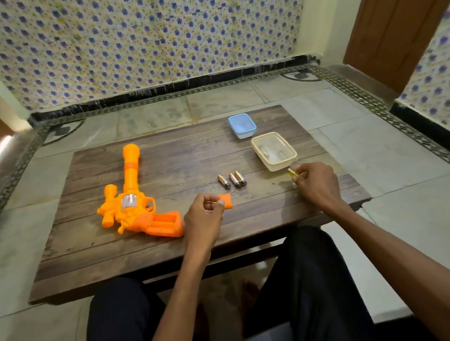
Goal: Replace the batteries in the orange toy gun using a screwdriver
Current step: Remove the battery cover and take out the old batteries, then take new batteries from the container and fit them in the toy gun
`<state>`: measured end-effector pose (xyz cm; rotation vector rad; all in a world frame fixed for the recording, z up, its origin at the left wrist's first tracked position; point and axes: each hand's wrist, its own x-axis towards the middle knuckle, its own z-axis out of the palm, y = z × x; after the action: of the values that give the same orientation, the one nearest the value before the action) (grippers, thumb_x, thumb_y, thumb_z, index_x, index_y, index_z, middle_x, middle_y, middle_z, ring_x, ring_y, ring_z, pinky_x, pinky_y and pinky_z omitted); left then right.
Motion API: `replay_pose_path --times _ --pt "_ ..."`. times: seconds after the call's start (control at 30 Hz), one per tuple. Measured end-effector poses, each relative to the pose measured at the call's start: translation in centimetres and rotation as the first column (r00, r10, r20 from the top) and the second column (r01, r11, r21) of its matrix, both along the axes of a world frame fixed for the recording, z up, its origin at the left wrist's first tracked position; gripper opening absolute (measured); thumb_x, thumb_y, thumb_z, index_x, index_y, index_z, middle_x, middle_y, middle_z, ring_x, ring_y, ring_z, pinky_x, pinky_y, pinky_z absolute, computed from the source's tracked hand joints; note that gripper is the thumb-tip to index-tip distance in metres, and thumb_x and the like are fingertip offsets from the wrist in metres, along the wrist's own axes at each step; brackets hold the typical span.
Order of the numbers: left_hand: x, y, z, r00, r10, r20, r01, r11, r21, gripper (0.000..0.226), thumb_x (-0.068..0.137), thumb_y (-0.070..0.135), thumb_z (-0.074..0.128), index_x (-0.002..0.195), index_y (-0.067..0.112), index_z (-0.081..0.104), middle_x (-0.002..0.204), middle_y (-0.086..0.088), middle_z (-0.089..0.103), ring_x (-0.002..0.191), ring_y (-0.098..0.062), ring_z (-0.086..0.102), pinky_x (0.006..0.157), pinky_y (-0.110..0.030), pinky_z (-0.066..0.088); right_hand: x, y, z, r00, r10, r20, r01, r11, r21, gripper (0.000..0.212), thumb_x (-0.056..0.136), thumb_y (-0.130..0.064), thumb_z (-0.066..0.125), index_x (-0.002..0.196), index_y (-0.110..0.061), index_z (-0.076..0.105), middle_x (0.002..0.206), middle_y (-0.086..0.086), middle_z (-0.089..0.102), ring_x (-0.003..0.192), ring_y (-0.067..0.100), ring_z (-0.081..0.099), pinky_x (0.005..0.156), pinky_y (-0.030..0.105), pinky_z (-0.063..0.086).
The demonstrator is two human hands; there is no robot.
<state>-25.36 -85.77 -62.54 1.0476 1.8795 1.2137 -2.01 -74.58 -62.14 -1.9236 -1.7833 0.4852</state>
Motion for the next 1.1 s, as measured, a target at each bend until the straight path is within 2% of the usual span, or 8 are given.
replay_pose_path --times 0.33,0.4,0.53,0.7,0.8,0.87,0.97,1.1 --pt "0.9 2.2 -0.2 0.997 0.046 -0.068 -0.043 0.998 0.048 0.015 0.091 0.017 0.064 0.083 0.029 0.065 0.083 -0.001 0.071 0.084 -0.023 0.069 0.083 -0.046 0.057 1.9 1.7 -1.7 0.999 -0.037 0.009 0.037 0.999 0.011 0.027 0.08 -0.039 0.075 0.098 -0.02 0.076 0.097 0.005 0.073 0.092 0.025 0.065 0.078 0.036 0.053" --pt "0.9 2.7 0.1 0.997 0.046 -0.068 -0.043 0.998 0.049 0.016 0.091 0.016 0.065 0.082 0.029 0.065 0.082 -0.001 0.071 0.084 -0.023 0.068 0.082 -0.044 0.057 1.8 1.8 -1.4 0.999 -0.025 0.042 0.019 0.992 0.128 0.033 0.079 -0.045 0.074 0.101 -0.02 0.075 0.099 0.002 0.072 0.095 0.023 0.062 0.081 0.038 0.053" --pt "1.0 4.5 0.5 0.999 0.037 -0.039 -0.035 0.998 0.06 0.014 0.091 0.015 0.065 0.082 0.026 0.066 0.079 0.0 0.07 0.082 -0.022 0.067 0.074 -0.036 0.053 -0.4 2.8 1.4 0.995 0.082 -0.048 -0.062 0.945 0.322 0.02 0.084 -0.039 0.071 0.093 -0.022 0.074 0.087 -0.007 0.071 0.082 0.01 0.062 0.075 0.035 0.055" --pt "0.7 6.7 0.9 1.0 0.006 -0.025 -0.004 0.998 0.067 0.011 0.091 0.014 0.063 0.085 0.023 0.067 0.081 0.0 0.07 0.079 -0.018 0.064 0.068 -0.025 0.046 -4.2 8.0 3.8 0.98 0.171 -0.105 -0.147 0.968 0.205 0.025 0.083 -0.04 0.067 0.097 -0.02 0.072 0.093 -0.003 0.072 0.088 0.016 0.066 0.071 0.028 0.048" --pt "0.2 8.0 0.6 0.999 0.003 -0.041 0.0 0.997 0.078 0.012 0.092 0.014 0.063 0.085 0.023 0.067 0.083 0.001 0.07 0.08 -0.017 0.065 0.066 -0.019 0.044 -6.8 12.3 4.2 0.977 0.209 -0.04 -0.198 0.962 0.189 0.034 0.079 -0.04 0.069 0.102 -0.015 0.071 0.099 0.004 0.073 0.093 0.021 0.066 0.076 0.036 0.054" --pt "-0.2 8.9 0.1 0.999 0.0 -0.034 0.003 0.996 0.089 0.01 0.092 0.014 0.063 0.087 0.021 0.067 0.084 0.001 0.071 0.081 -0.017 0.066 0.067 -0.019 0.046 -8.4 15.2 4.0 0.977 0.212 -0.009 -0.21 0.971 0.119 0.033 0.076 -0.04 0.071 0.088 -0.009 0.071 0.083 0.008 0.07 0.079 0.024 0.064 0.066 0.037 0.052" --pt "-0.8 10.1 -0.5 1.0 -0.003 0.002 0.003 0.993 0.116 0.011 0.093 0.013 0.063 0.086 0.022 0.067 0.083 0.001 0.071 0.083 -0.02 0.069 0.074 -0.026 0.053 -10.5 18.4 2.9 0.983 0.18 -0.026 -0.18 0.983 0.027 0.042 0.07 -0.047 0.073 0.06 -0.014 0.05 0.06 0.003 0.048 0.057 0.019 0.048 0.046 0.029 0.03" --pt "-1.5 11.6 -1.2 0.999 0.003 0.047 -0.009 0.991 0.13 0.012 0.095 0.015 0.062 0.088 0.024 0.067 0.086 0.001 0.072 0.086 -0.019 0.069 0.077 -0.028 0.055 -12.8 21.0 1.0 0.983 0.165 0.078 -0.164 0.986 -0.023 0.063 0.064 -0.059 0.077 0.104 -0.012 0.06 0.097 0.008 0.062 0.094 0.028 0.06 0.067 0.032 0.044"
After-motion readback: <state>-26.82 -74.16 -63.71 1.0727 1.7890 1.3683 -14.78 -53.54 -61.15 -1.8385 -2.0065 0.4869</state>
